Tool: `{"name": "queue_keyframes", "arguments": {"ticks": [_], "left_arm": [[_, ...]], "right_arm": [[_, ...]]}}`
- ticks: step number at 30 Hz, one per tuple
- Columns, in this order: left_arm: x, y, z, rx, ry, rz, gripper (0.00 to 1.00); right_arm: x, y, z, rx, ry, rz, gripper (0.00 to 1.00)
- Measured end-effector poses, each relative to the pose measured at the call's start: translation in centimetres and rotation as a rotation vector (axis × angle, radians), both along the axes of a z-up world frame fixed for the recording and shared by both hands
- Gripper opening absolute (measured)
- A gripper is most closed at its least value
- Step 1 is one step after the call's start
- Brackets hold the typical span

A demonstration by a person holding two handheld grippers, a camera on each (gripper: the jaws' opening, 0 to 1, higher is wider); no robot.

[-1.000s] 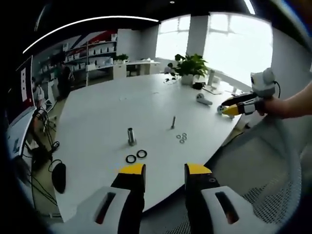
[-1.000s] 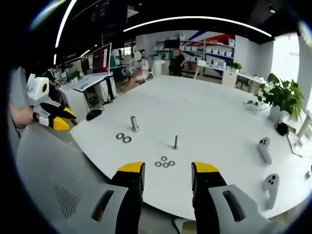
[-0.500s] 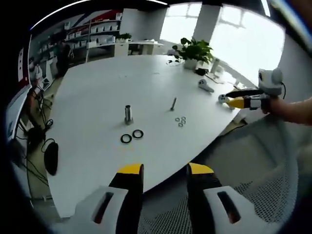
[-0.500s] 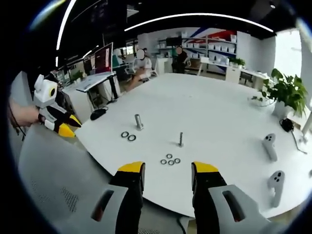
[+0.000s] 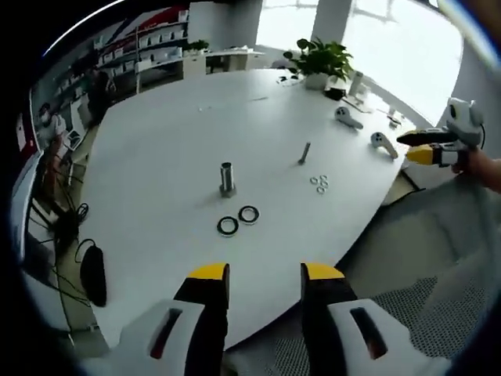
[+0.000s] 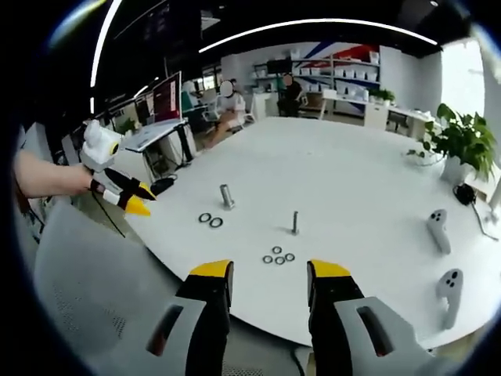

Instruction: Place the washer onto the threaded stud by aligning its center hole with the stud, sliding it down to the base, and recovering from edge contact or off-axis alignment until the washer reaches the visible bottom stop.

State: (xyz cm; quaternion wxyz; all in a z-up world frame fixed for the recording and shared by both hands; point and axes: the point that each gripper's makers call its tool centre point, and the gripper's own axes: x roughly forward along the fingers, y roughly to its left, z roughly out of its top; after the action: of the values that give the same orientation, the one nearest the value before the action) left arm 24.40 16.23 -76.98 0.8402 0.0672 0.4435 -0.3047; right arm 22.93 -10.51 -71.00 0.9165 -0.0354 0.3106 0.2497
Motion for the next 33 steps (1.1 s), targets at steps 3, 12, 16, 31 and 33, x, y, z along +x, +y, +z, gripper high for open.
{"name": "queue_keyframes", "arguments": {"ticks": [3,12,16,31,33], "left_arm": [[1.0,-0.4,-0.6,-0.002,-0.002,0.002,0.33],[2.3,-0.3,-1.4,0.001,0.004,0.035,0.34],[2.7,0.0,-2.2,0.012,0.011,0.031,0.34],[5.1,0.0,-3.9,0.01,0.058,0.068,0.35],[5.2,-0.2,-4.0,0.017,0.059,0.057,0.35]], "right_arm": [[-0.1,0.2,-0.1,-0.002,0.004,0.01,0.4],[0.0,0.1,0.1,0.006,-0.006,0.002,0.4],[0.0,0.2,0.1,0.009,-0.006,0.003,0.4],[-0.1,0.5,-0.1,0.015,0.005,0.02,0.4],[-0.2,0.5,-0.1,0.013,0.004,0.022,0.4]]}}
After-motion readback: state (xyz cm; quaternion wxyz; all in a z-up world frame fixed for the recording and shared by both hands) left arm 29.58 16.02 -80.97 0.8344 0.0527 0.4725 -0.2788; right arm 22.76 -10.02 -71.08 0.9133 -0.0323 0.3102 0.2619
